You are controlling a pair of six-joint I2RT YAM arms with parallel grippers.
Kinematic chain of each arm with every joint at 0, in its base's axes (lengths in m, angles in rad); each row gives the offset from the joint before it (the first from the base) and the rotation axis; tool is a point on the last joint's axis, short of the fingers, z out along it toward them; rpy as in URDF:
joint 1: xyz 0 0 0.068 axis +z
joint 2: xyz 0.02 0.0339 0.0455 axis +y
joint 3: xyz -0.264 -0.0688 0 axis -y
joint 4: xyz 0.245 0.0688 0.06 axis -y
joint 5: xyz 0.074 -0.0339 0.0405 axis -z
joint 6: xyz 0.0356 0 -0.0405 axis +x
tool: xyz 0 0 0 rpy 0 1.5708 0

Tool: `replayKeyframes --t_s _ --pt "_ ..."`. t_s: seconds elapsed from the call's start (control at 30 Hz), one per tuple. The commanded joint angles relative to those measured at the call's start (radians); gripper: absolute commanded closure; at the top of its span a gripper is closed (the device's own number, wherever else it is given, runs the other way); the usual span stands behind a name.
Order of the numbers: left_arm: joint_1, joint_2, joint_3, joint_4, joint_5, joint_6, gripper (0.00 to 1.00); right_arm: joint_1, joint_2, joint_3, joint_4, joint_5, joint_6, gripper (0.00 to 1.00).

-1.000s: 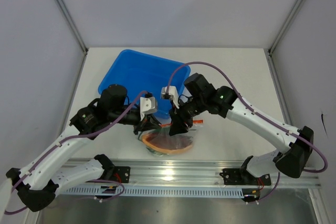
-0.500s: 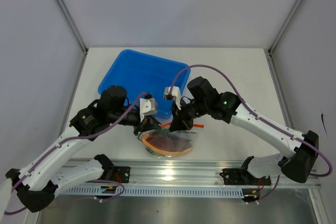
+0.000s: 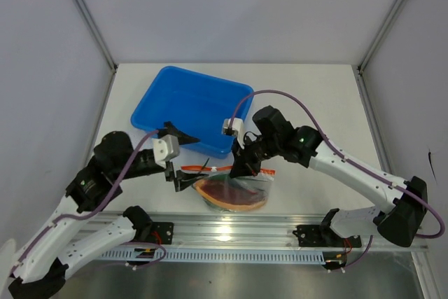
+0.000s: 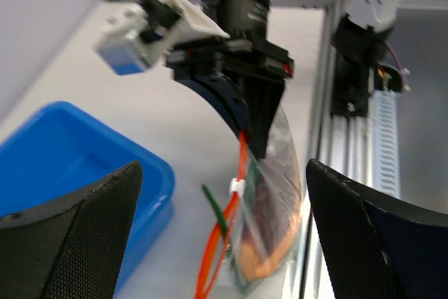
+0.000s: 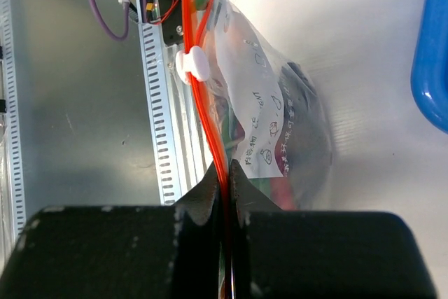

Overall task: Place the food in the zip-top bag and seal the zipper
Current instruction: Zip the zipper food storage bag at the center of the board, then adjust the fake vegetable in the zipper food storage bag.

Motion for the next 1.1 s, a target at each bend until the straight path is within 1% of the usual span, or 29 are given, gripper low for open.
replayKeyframes --t_s 0.0,0.07,0.13,0.17,0.2,0.27,0.3,0.33,0.37,0.47,0.5,0.53,0.57,0.63,0.73,0.87,1.03,1.07 --pt "0.000 -0.088 -0.030 0.112 -0.204 -0.041 0.02 -0.001 -0.047 -0.002 0.041 -0.044 0.000 1.00" --pt "0.003 -0.094 -0.035 0.089 -0.249 -0.041 0.04 -0.001 -0.054 -0.008 0.042 -0.056 -0.003 1.00" --pt "0.017 -0.088 -0.038 0.063 -0.237 -0.035 0.17 -0.001 -0.071 -0.011 0.044 -0.076 -0.006 1.00" --pt "0.021 -0.071 -0.041 0.038 -0.187 -0.033 0.23 0.000 -0.077 -0.013 0.050 -0.076 -0.010 1.00" --pt "0.027 -0.065 -0.044 0.029 -0.160 -0.038 0.42 0.000 -0.080 -0.017 0.049 -0.075 -0.016 1.00" --pt "0.038 -0.056 -0.062 0.029 -0.113 -0.061 0.64 -0.001 -0.088 -0.017 0.038 -0.075 -0.025 1.00" --pt "0.044 -0.053 -0.072 0.030 -0.094 -0.067 0.67 -0.003 -0.090 -0.016 0.038 -0.075 -0.026 1.00" --pt "0.050 -0.051 -0.084 0.029 -0.059 -0.067 0.69 -0.003 -0.094 -0.017 0.041 -0.075 -0.026 1.00" --pt "0.055 -0.047 -0.092 0.032 0.022 -0.076 0.69 -0.003 -0.097 -0.016 0.042 -0.076 -0.026 1.00" --pt "0.060 -0.016 -0.108 0.031 0.155 -0.084 0.54 -0.006 -0.100 -0.014 0.041 -0.079 -0.028 1.00" --pt "0.061 -0.005 -0.109 0.011 0.170 -0.082 0.54 -0.007 -0.100 -0.013 0.041 -0.081 -0.028 1.00" --pt "0.061 0.004 -0.105 0.001 0.174 -0.079 0.55 -0.007 -0.099 -0.011 0.039 -0.081 -0.029 1.00" --pt "0.061 0.010 -0.107 -0.005 0.173 -0.081 0.59 -0.007 -0.099 -0.010 0.041 -0.081 -0.029 1.00" --pt "0.061 0.012 -0.119 0.023 0.179 -0.102 0.61 -0.007 -0.097 -0.010 0.042 -0.081 -0.029 1.00" --pt "0.061 0.026 -0.115 0.032 0.173 -0.108 0.67 -0.007 -0.094 -0.007 0.045 -0.082 -0.028 1.00" --pt "0.061 0.047 -0.101 0.026 0.177 -0.102 0.80 -0.007 -0.093 -0.002 0.047 -0.082 -0.028 1.00" --pt "0.066 0.030 -0.105 0.032 0.180 -0.108 0.85 -0.007 -0.094 -0.011 0.050 -0.085 -0.026 1.00" --pt "0.066 0.032 -0.105 0.030 0.180 -0.108 0.90 -0.007 -0.094 -0.014 0.050 -0.085 -0.025 1.00"
